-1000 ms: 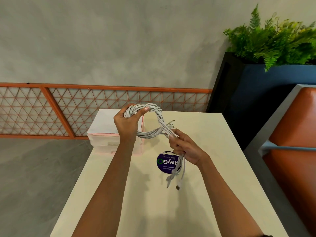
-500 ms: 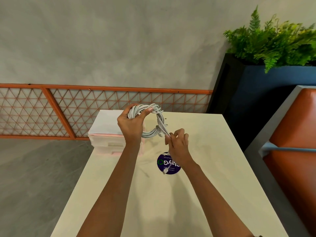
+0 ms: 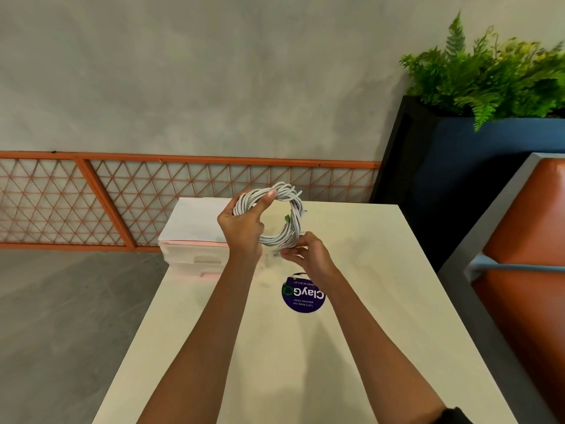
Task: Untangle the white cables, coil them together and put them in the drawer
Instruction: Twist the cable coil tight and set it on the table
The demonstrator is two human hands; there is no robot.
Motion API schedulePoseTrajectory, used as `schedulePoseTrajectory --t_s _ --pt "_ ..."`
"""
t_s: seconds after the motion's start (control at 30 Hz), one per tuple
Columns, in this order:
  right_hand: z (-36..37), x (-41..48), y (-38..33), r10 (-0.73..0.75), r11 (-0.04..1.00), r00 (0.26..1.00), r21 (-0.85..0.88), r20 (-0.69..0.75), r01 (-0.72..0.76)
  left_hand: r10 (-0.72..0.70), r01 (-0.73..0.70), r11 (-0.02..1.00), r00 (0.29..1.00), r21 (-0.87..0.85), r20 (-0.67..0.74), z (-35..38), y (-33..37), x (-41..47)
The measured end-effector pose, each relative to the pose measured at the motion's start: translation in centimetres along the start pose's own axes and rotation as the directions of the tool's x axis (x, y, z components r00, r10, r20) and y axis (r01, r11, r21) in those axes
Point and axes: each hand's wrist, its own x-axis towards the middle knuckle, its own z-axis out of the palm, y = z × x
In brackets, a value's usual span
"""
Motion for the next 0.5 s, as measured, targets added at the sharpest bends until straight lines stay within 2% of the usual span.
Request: schedulePoseTrajectory --t_s 0.1,0.23,0.37,0.5 --pt "0.0 -0.1 0.1 -0.044 0.999 0.999 0.026 0.003 0.044 -0.054 0.054 0.998 0.998 -0.013 0.019 0.0 0.1 0.0" --pt "0.1 0.0 0.3 -0.065 0.970 0.993 -0.240 -0.097 0.040 -0.187 0.187 0.982 0.982 -0.011 0.019 -0.1 -0.8 -0.1" --pt "-0.3 0.0 -0.2 -0.079 0.958 0.970 -0.285 -0.231 0.010 -0.252 0.254 0.967 0.966 -0.020 0.059 0.3 -2.0 -0.7" --pt "-0.9 -0.4 -0.5 -0.052 0.958 0.954 -0.284 -0.296 -0.035 -0.308 0.309 0.951 0.947 0.010 0.085 0.5 -3.2 -1.3"
